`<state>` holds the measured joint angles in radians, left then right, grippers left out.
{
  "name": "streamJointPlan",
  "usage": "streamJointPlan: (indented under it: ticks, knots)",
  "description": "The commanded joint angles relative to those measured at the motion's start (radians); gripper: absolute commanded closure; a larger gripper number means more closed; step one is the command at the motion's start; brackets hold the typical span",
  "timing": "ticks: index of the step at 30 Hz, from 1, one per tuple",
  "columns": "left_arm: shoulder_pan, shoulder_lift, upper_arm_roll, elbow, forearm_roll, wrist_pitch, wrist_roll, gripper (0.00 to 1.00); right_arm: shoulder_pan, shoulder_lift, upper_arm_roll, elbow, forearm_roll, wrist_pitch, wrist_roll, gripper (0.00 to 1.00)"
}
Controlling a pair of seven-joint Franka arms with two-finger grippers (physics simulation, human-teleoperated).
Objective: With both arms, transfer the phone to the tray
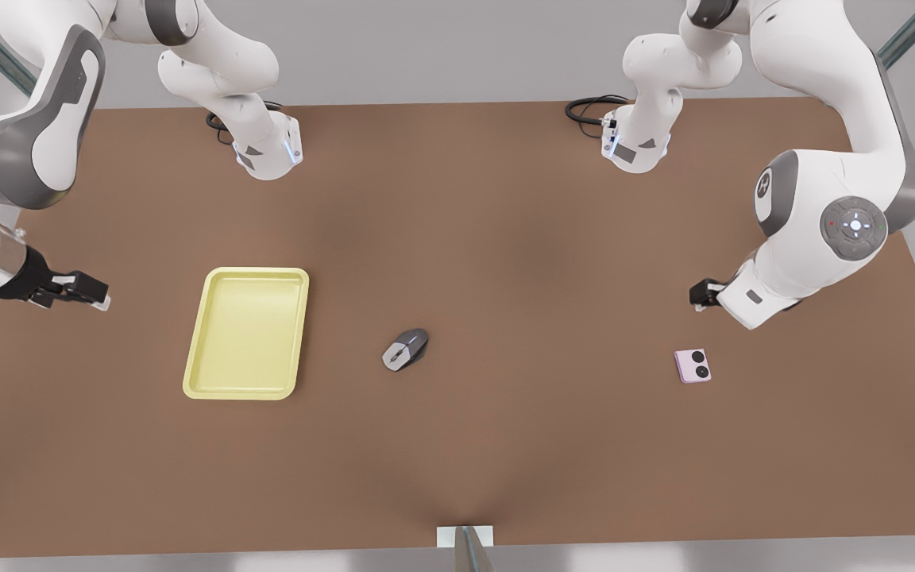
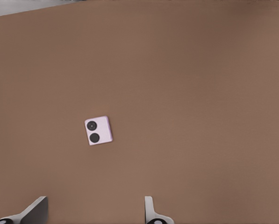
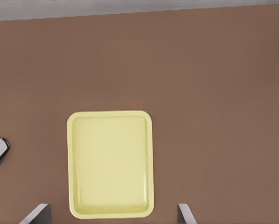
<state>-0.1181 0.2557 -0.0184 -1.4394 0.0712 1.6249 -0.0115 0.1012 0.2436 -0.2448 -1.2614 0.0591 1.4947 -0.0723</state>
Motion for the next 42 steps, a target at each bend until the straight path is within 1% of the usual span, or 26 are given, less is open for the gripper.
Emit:
streamJointPlan:
  ticks: [1, 2, 4, 5, 6, 8, 11, 13, 15, 20, 22, 31, 42]
  knots:
    - [0.002, 0.002, 0.0, 0.0, 0.002, 0.033, 0.002, 0.0, 0.0, -0.001, -0.001, 0.0, 0.001, 0.019, -0.024, 0.0]
    - [0.009, 0.016, 0.0, -0.001, 0.002, 0.033, 0.001, 0.0, 0.0, -0.001, -0.001, 0.0, 0.001, 0.019, -0.024, 0.0]
    - [0.058, 0.091, 0.002, -0.013, 0.002, 0.116, -0.001, 0.0, 0.0, -0.001, -0.001, 0.0, 0.001, 0.019, -0.024, 0.0]
    - [0.06, 0.131, 0.02, -0.045, -0.042, 0.214, -0.008, 0.0, 0.0, -0.001, -0.001, 0.0, 0.001, 0.019, -0.024, 0.0]
    - [0.058, 0.126, 0.032, -0.139, -0.06, 0.335, -0.058, 0.0, 0.0, -0.001, -0.001, 0.0, 0.001, 0.019, -0.024, 0.0]
    - [0.058, 0.128, 0.049, -0.349, -0.105, 0.676, -0.078, 0.0, 0.0, -0.001, -0.001, 0.0, 0.001, 0.019, -0.024, 0.0]
    - [0.063, 0.188, 0.06, -0.424, -0.114, 0.88, -0.079, 0.0, 0.0, -0.001, -0.001, 0.0, 0.001, 0.019, -0.024, 0.0]
    - [0.063, 0.218, 0.086, -0.434, -0.114, 0.947, -0.079, 0.0, 0.0, -0.001, -0.001, 0.0, 0.001, 0.019, -0.024, 0.0]
    - [0.077, 0.232, 0.109, -0.454, -0.114, 0.983, -0.074, 0.0, 0.0, -0.001, -0.001, 0.0, 0.001, 0.019, -0.024, 0.0]
    - [0.08, 0.255, 0.112, -0.535, -0.114, 1.084, -0.065, 0.0, 0.0, -0.001, -0.001, 0.0, 0.001, 0.019, -0.024, 0.0]
    - [0.078, 0.275, 0.112, -0.535, -0.114, 1.098, -0.065, 0.0, 0.0, -0.001, -0.001, 0.0, 0.001, 0.019, -0.024, 0.0]
    - [0.08, 0.318, 0.112, -0.536, -0.114, 1.092, 0.056, 0.0, 0.0, -0.001, -0.001, 0.0, 0.001, 0.019, -0.024, 0.0]
    - [0.083, 0.366, 0.114, -0.535, -0.113, 1.098, 0.065, 0.0, 0.002, -0.001, -0.001, 0.0, 0.002, 0.019, -0.024, 0.0]
